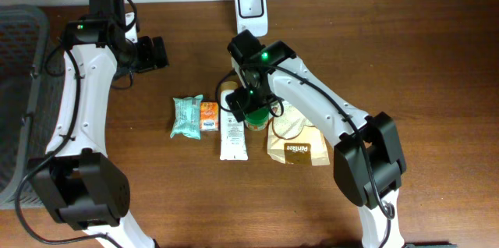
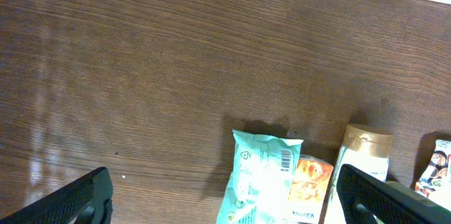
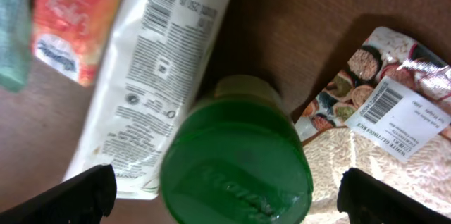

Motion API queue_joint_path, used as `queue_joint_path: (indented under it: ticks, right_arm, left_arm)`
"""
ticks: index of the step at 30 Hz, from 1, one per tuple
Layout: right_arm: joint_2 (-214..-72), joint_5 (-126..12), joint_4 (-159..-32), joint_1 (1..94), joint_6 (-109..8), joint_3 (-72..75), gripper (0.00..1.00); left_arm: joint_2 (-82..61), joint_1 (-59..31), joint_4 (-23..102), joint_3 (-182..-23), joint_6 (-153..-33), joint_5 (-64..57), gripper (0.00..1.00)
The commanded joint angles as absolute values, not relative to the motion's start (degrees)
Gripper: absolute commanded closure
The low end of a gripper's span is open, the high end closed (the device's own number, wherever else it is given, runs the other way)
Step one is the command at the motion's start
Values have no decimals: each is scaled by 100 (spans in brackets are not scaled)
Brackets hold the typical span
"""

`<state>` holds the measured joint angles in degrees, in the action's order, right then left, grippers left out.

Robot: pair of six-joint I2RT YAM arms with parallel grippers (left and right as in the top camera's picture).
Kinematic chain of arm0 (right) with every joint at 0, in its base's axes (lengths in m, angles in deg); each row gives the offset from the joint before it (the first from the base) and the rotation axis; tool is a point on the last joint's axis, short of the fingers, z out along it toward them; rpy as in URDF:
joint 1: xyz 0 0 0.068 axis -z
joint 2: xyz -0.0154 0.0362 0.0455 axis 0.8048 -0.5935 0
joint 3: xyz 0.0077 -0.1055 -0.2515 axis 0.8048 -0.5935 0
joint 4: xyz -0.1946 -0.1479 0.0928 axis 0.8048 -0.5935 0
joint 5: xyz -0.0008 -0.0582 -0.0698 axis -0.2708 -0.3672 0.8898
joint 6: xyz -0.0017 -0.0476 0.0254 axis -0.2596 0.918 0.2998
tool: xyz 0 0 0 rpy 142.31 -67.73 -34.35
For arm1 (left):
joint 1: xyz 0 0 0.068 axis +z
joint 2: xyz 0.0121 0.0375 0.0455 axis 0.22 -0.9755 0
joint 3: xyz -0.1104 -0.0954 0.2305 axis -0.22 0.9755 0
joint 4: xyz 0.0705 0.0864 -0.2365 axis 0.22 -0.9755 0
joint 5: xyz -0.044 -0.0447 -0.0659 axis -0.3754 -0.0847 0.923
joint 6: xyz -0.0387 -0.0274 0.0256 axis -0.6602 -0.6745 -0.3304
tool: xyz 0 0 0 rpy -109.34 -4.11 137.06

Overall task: Scan the item barcode
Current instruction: 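Lower the right gripper onto the jar lid and grasp the jar, then lift the jar and hold it in front of the scanner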

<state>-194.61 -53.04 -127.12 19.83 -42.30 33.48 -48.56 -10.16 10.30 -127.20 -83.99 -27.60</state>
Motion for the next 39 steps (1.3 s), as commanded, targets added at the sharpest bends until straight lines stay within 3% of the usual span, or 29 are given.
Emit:
queue_joint_path:
  ticks: [1, 12, 22, 33, 39]
  right_arm:
    - [-19494, -4948, -12574, 1981, -4106, 3212, 1]
    - [-19496, -4897, -12257, 1996, -3990, 2854, 10]
    - [-19496, -4819, -12224, 1992, -3843, 2854, 34]
    - [-19450, -4821, -12486, 1992, -3863, 2948, 42]
    - [-19297, -5138, -13282, 2020, -3865, 3807, 45]
  left_arm:
    - [-4716, -992, 1022, -12764, -8332, -2717, 1]
    - [-4716, -992, 1024, -12764, -8329, -2717, 1]
    - [-4716, -992, 1024, -12764, -8329, -2717, 1]
    - [-4716, -992, 1024, -12764, -8329, -2717, 1]
    - [-4716, -992, 1024, -12764, -8329, -2719, 1]
